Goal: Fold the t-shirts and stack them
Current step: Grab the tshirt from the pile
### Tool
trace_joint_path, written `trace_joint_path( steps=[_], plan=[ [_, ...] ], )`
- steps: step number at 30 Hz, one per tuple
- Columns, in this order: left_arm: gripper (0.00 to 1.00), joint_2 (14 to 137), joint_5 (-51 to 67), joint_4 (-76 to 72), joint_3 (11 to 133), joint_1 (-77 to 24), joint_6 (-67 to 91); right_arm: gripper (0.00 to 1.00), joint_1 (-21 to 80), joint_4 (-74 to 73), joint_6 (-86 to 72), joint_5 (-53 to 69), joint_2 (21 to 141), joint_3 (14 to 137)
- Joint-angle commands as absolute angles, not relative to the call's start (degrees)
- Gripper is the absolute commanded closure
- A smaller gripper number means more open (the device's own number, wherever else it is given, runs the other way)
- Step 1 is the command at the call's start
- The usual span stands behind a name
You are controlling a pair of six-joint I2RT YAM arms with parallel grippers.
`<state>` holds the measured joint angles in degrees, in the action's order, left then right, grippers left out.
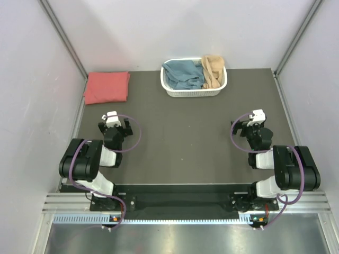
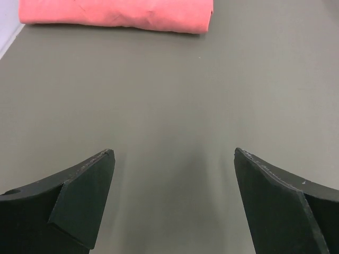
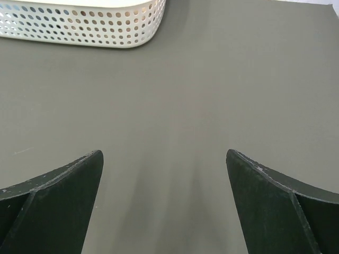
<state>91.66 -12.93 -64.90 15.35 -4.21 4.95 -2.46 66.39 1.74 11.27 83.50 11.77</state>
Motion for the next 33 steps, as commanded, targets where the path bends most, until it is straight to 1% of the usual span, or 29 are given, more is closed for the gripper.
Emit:
trace_joint_path(
  steps=[1, 6, 7, 9, 10, 12, 13, 14, 16, 17, 18, 19, 20, 22, 23, 25, 26, 27, 28, 29, 31, 32, 33],
  plan=[
    [0.01, 91.1, -13.4, -67.6, 16.7, -4.0, 2.7, 0.00, -3.2, 70.0, 4.6, 11.3, 83.1, 13.6],
    [0.01, 91.1, -13.4, -68.4, 16.5, -4.0, 2.6, 0.00, -3.2, 70.6, 4.3, 11.3, 83.3, 13.5],
    [0.01, 90.2, -11.0, -68.1, 16.3, -4.0, 1.9, 0.00, -3.2, 70.7, 4.3, 11.3, 83.3, 13.4],
    [0.01, 86.9, -5.4, -63.1, 17.7, -4.0, -1.0, 0.00, -3.2, 70.8, 4.2, 11.3, 83.4, 13.5],
    [0.01, 83.0, -2.4, -52.5, 20.7, -4.0, -1.1, 0.00, -3.2, 70.9, 4.1, 11.4, 83.5, 13.4],
    [0.01, 79.3, -3.7, -40.8, 24.3, -4.0, 3.2, 0.00, -3.3, 70.7, 3.9, 11.0, 83.3, 13.5],
    [0.01, 77.0, -7.5, -35.7, 26.1, -4.0, 5.4, 0.00, -3.3, 70.4, 4.1, 10.8, 83.1, 13.6],
    [0.01, 76.1, -8.9, -34.7, 26.3, -4.0, 9.6, 0.00, -3.1, 70.4, 3.9, 9.8, 83.3, 13.5],
    [0.01, 73.2, -12.2, -35.1, 25.7, -4.0, 12.7, 0.01, -0.6, 69.8, 3.9, 2.0, 80.5, 12.8],
    [0.01, 72.6, -14.0, -35.0, 25.6, -4.0, 14.3, 0.00, 2.7, 67.0, 4.7, -1.5, 78.5, 13.9],
    [0.01, 72.2, -14.3, -34.9, 25.7, -4.0, 14.2, 0.00, 3.9, 56.3, 4.8, -7.5, 74.5, 15.5],
    [0.01, 72.2, -14.8, -35.0, 26.2, -4.0, 14.1, 0.00, 4.9, 50.8, 4.8, -8.7, 73.0, 17.8],
    [0.01, 72.5, -16.9, -34.8, 26.5, -4.0, 14.9, 0.00, 6.5, 47.5, 6.2, -9.0, 72.1, 21.5],
    [0.01, 74.4, -18.3, -32.8, 28.9, -4.0, 16.7, 0.00, 8.2, 46.4, 6.6, -11.8, 71.0, 23.3],
    [0.01, 75.2, -19.2, -28.3, 30.1, -4.0, 19.9, 0.00, 8.6, 46.3, 0.8, -12.6, 70.8, 25.4],
    [0.01, 78.2, -20.8, -23.1, 34.8, -4.0, 24.2, 0.01, 8.6, 44.1, -4.2, -7.8, 71.4, 28.4],
    [0.01, 79.2, -20.7, -19.9, 36.5, -4.0, 27.7, 0.00, 8.6, 42.5, -6.2, -5.0, 71.9, 32.3],
    [0.01, 80.1, -18.7, -16.2, 38.0, -4.0, 28.3, 0.00, 8.6, 40.2, -6.8, -0.7, 72.6, 34.9],
    [0.01, 81.5, -17.4, -15.4, 40.1, -4.0, 28.1, 0.00, 8.7, 37.3, -7.0, 1.2, 75.0, 37.6],
    [0.01, 81.6, -16.5, -14.8, 40.8, -4.0, 28.6, 0.00, 8.8, 34.9, -6.3, 2.4, 76.7, 42.9],
    [0.01, 81.4, -16.2, -10.9, 43.1, -4.0, 30.5, 0.00, 11.4, 35.1, -9.5, -6.5, 83.3, 47.9],
    [0.01, 81.0, -16.2, -9.6, 43.8, -4.0, 31.6, 0.00, 12.4, 28.7, -11.7, -9.4, 85.4, 54.9],
    [0.01, 80.4, -16.4, -8.5, 44.0, -4.0, 32.0, 0.00, 14.2, 25.1, -12.5, -13.8, 87.6, 58.6]
  ],
)
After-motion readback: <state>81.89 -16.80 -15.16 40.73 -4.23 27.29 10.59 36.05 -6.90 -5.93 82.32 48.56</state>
